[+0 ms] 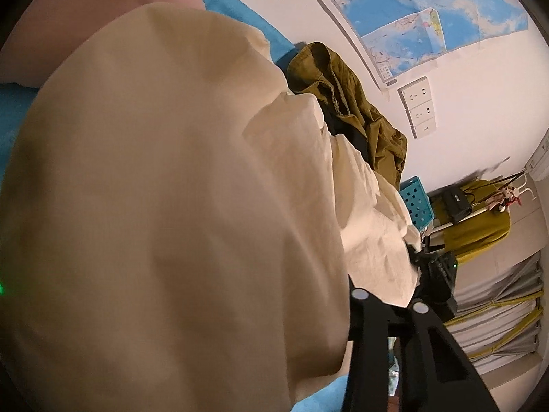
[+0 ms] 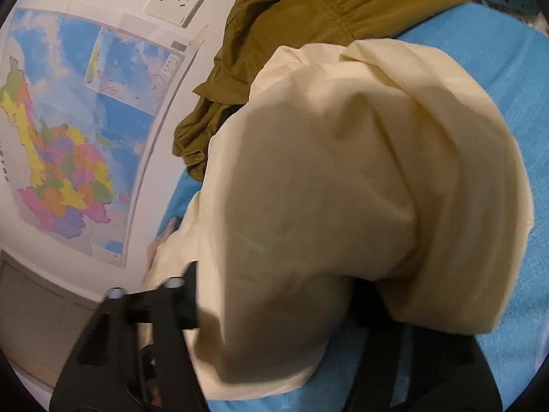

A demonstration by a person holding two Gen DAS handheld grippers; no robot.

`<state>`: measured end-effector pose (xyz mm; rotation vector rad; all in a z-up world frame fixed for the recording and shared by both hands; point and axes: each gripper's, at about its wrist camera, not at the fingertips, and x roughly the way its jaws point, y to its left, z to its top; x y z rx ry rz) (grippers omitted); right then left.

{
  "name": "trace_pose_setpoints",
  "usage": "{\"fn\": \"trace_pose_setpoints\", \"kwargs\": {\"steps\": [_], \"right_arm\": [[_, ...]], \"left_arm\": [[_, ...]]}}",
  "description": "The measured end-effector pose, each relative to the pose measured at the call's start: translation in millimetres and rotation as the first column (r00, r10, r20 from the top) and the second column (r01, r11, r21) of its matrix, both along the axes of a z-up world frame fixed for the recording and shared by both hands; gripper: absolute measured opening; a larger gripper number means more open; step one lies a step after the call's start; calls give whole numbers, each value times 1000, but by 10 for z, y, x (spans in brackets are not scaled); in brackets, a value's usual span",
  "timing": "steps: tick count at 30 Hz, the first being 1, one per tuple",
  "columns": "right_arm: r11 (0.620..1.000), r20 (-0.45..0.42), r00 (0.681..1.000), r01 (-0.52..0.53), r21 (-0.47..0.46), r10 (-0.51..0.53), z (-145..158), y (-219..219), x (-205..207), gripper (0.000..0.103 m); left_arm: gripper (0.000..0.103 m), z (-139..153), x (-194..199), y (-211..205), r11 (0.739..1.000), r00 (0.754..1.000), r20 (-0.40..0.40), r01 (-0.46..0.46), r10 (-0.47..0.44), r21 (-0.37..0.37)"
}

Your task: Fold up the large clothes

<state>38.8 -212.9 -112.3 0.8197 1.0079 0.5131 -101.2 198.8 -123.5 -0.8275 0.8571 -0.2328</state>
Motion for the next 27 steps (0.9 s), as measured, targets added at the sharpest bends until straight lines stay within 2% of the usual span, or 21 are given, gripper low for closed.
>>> {"fn": "trace_pose_setpoints", "kwargs": {"steps": [2, 5, 8, 12, 20, 23, 27], "right_arm": [[1000, 30, 999, -27, 1, 27, 40, 5, -29, 34], [998, 78, 995, -59, -3, 59, 168, 41, -69, 26], [997, 121, 989, -82, -3, 82, 328, 63, -102, 22], [991, 216, 967, -130, -25, 132, 702, 154, -157, 20], [971, 388, 890, -228, -75, 239, 1478, 527, -172, 18], [960, 454, 847, -271, -77, 275, 1769, 745, -136, 18], [945, 505, 804, -319, -78, 313, 2019, 1087, -15, 18]], "left_arm": [[32, 27, -4, -19, 1000, 1000, 5, 5, -5, 6], [25, 110, 0, -47, 999, 1000, 11, 16, -17, 34], [22, 238, 5, -70, 997, 999, 29, 32, -34, 67], [19, 481, 10, -82, 994, 996, 69, 55, -62, 99], [18, 1156, -65, 42, 981, 973, 205, 65, -102, 181], [17, 1400, -113, 166, 977, 963, 254, 41, -95, 209], [17, 1750, -164, 412, 960, 949, 311, -39, -52, 278]]}}
